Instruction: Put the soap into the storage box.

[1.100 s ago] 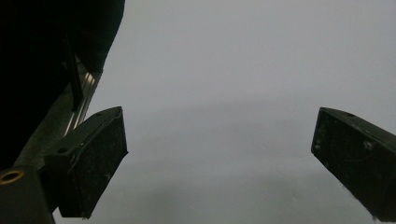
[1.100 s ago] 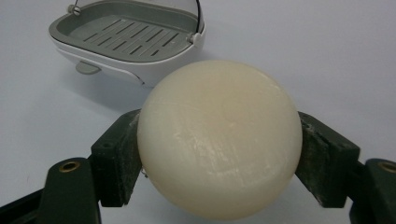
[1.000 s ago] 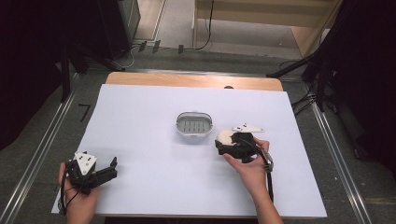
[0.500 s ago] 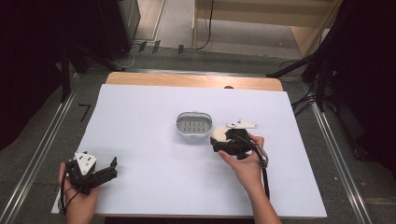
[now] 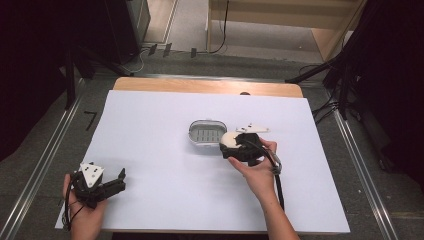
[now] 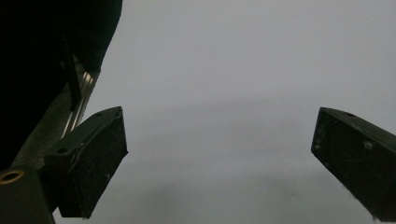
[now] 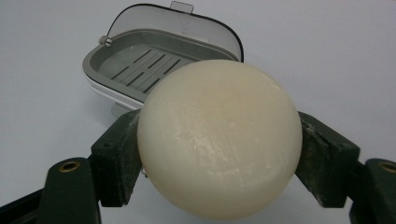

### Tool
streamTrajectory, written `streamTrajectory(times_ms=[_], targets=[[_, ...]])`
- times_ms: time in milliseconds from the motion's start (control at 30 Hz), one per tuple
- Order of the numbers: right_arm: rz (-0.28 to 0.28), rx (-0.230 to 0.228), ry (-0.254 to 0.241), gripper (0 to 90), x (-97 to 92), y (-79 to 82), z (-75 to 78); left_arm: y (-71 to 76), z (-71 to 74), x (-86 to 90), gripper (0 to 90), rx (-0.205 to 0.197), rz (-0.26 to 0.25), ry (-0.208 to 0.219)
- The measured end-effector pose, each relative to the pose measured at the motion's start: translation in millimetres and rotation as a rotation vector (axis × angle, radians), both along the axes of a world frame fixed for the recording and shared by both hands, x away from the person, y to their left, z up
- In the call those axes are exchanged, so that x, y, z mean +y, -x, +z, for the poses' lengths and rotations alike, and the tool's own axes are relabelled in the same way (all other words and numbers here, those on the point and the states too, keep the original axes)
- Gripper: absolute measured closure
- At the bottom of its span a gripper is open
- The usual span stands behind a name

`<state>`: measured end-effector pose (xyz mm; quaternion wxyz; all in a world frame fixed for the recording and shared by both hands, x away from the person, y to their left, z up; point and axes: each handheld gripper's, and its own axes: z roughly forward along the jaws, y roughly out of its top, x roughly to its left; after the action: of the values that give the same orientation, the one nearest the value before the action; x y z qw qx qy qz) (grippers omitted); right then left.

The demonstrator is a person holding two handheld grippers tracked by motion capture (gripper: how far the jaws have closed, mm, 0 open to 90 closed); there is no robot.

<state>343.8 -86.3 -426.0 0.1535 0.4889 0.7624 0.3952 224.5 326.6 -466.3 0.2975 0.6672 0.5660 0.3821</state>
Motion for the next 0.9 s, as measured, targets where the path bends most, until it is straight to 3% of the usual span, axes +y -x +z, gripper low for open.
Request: streamTrajectory(times_ms=[900], targets=[[0.025,-0.010,-0.001,25.4,23.6,-16.9,12.3,-0.2,-0.2,-0.1,4.3,0.000,-0.004,0.001]])
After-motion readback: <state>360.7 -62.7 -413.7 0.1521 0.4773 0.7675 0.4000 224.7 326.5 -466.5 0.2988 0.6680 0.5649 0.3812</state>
